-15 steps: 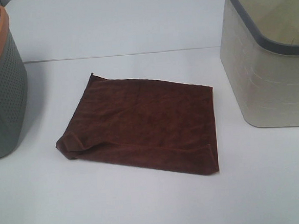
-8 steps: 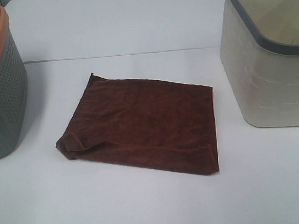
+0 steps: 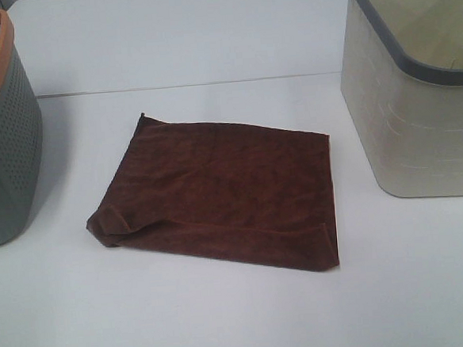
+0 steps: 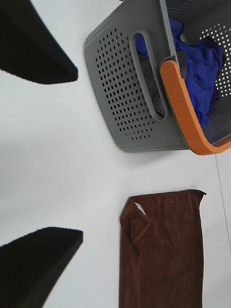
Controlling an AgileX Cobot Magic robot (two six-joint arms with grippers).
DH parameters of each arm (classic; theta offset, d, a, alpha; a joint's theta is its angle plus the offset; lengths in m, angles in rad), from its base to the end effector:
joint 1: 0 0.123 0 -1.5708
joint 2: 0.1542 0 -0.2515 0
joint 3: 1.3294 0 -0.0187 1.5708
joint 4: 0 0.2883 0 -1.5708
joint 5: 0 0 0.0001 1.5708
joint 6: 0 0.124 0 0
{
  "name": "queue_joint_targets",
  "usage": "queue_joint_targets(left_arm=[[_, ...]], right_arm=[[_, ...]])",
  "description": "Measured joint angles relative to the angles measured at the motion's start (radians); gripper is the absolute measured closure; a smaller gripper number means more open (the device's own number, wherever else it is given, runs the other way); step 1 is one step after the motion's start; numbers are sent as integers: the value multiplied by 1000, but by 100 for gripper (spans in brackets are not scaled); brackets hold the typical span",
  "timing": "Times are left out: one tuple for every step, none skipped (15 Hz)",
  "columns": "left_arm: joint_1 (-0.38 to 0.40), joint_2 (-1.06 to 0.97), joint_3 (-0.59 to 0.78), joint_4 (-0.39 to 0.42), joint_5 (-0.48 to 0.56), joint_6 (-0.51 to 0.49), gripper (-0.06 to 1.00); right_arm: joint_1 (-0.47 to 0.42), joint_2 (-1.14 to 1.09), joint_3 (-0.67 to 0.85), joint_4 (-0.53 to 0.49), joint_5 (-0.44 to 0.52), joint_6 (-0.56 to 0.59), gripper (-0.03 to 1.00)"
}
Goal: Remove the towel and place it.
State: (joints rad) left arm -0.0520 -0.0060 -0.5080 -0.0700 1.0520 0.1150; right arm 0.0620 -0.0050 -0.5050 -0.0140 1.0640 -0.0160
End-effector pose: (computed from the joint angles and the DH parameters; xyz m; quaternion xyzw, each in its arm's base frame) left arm 0.0893 -0.0122 0.2847 0.0721 0.8437 -0.0182 0.5317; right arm 0.0898 0.0041 0.2821 -0.0329 0.8508 0.0051 0.5244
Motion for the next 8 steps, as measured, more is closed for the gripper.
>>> queue_joint_targets(left_arm=[[0,0,0,-1,0,-3,17],[0,0,0,-1,0,-2,17],[0,0,0,-1,0,-2,17],[0,0,0,-2,0,-2,17],[0,0,0,-2,0,-2,17],[0,0,0,-2,0,-2,17],[0,0,0,-2,0,-2,17],[0,0,0,-2,0,-2,17]], right_arm=[[0,0,0,0,0,0,51],[0,0,0,0,0,0,51],[0,0,0,0,0,-1,51],[0,0,0,0,0,-1,51],[0,0,0,0,0,-1,51],[0,0,0,0,0,-1,51],[0,0,0,0,0,-1,51],[0,0,0,0,0,-1,51]])
